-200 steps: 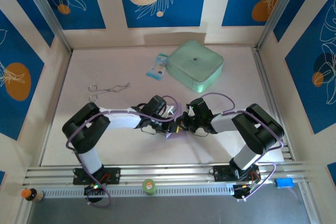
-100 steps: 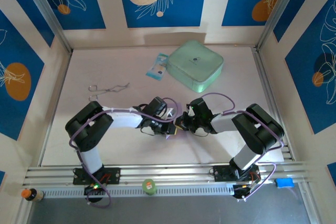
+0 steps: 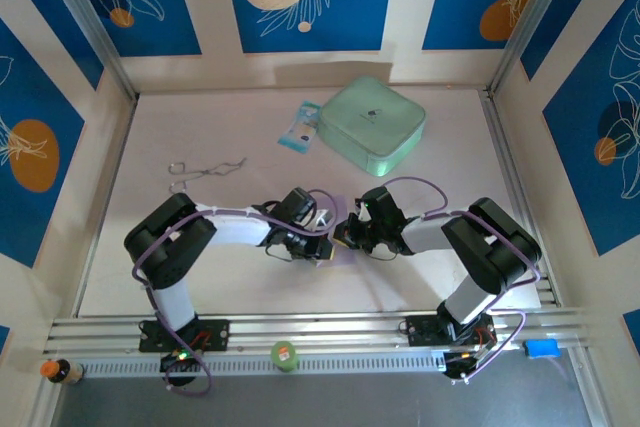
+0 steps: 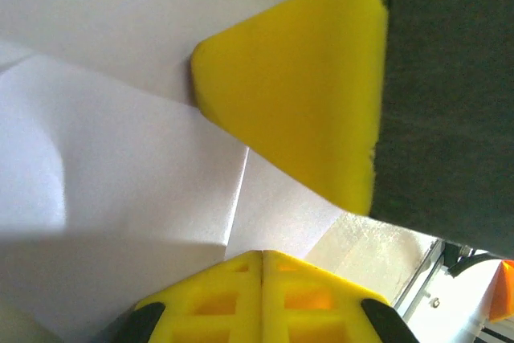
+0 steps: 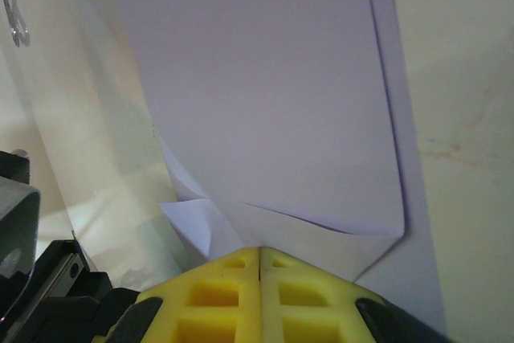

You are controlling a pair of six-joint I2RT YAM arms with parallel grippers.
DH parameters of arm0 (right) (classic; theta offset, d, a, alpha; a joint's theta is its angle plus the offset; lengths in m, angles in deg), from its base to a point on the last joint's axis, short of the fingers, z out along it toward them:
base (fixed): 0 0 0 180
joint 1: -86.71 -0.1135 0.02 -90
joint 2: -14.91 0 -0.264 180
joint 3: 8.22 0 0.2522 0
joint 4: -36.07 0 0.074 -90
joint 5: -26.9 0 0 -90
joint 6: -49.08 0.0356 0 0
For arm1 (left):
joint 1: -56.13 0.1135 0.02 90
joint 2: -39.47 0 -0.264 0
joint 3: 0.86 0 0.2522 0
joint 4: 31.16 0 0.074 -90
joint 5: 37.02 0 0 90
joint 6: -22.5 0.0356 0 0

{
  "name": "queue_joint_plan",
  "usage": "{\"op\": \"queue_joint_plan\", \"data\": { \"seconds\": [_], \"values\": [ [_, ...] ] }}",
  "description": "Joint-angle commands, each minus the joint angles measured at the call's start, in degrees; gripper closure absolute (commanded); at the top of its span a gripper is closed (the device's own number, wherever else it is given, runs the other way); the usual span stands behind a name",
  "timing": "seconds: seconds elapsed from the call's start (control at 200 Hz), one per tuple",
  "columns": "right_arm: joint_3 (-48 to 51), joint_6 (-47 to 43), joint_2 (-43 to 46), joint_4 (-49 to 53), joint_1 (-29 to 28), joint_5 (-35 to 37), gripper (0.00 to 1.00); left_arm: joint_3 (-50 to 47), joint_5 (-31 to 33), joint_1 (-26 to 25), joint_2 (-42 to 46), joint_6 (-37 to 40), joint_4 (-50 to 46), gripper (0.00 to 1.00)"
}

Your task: Fold a paper plane with a square sheet of paper (pick it up from the middle)

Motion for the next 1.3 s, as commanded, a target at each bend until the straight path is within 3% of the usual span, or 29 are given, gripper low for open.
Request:
{"op": "queue_joint_plan", "data": {
  "seconds": [0.0, 0.625, 0.84, 1.03, 1.295],
  "values": [
    [1.64, -0.26, -0.35, 3.43, 0.23, 2.58, 1.0, -1.53, -0.48, 0.69, 0.26, 1.02, -0.8, 0.98],
    [1.64, -0.47, -0.33, 3.0, 0.36, 2.14, 1.0, -11.84, -0.05, 0.69, 8.82, -1.57, -0.47, 0.97],
    [1.46, -0.47, -0.69, 2.65, 0.31, 1.77, 1.0, -10.82, 0.71, 0.71, 14.98, -1.27, 5.79, 0.99],
    [1.72, -0.47, -0.5, 2.34, 0.39, 1.7, 1.0, -5.73, 4.15, 1.52, 10.96, 1.2, 1.98, 0.98],
    [1.82, -0.43, -0.36, 1.79, 0.38, 1.27, 1.0, -2.18, 2.55, 2.07, 1.49, -0.2, 5.16, 0.95]
  ]
}}
